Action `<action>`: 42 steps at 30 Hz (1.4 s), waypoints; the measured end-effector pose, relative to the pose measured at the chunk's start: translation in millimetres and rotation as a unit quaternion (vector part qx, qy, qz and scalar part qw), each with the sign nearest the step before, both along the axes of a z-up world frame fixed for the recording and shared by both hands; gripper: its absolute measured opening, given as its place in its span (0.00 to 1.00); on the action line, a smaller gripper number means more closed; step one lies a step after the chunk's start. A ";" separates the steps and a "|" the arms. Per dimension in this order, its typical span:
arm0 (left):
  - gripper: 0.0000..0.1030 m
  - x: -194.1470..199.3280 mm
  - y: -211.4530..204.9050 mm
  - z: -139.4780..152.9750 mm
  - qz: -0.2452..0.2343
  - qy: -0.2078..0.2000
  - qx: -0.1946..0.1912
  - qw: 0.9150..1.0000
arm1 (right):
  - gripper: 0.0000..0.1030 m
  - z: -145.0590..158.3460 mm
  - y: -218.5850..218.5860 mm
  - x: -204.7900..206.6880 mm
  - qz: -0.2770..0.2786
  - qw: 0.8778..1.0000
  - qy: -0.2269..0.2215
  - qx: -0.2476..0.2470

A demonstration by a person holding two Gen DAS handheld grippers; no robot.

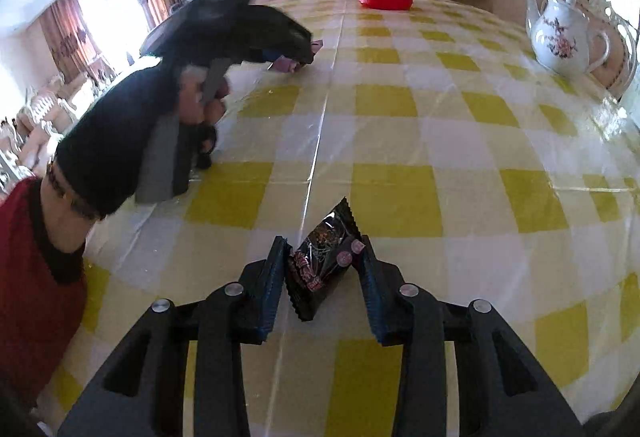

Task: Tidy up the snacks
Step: 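Grasp the pink wrapped bar with the left gripper while the right holds the black candy, then carry both held snacks off the table over the purple-rimmed box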

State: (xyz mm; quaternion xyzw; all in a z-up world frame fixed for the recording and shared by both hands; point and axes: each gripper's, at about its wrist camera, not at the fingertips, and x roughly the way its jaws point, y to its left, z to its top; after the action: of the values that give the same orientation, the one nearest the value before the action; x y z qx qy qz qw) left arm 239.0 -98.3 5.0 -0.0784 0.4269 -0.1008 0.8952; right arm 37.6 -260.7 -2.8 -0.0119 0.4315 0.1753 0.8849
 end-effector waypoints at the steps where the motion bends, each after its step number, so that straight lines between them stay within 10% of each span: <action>1: 0.20 -7.2 3.4 2.4 0.002 -0.003 -0.005 1.000 | 0.34 0.5 -1.7 -0.4 0.001 1.000 0.000 0.006; 24: 0.21 -184.1 31.7 19.1 -0.013 -0.034 -0.042 0.998 | 0.33 11.1 -3.7 -38.4 -0.017 0.999 -0.034 0.015; 42: 0.21 -285.4 31.9 22.5 -0.026 -0.068 0.022 0.997 | 0.33 20.6 8.8 -130.1 -0.057 0.995 -0.050 0.070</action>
State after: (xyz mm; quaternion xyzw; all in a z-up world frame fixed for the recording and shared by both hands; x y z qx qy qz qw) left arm -46.4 -66.4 27.4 -0.0406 0.3692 -0.1195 0.9208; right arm -92.5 -251.9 17.8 0.0664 0.3729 0.1533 0.9127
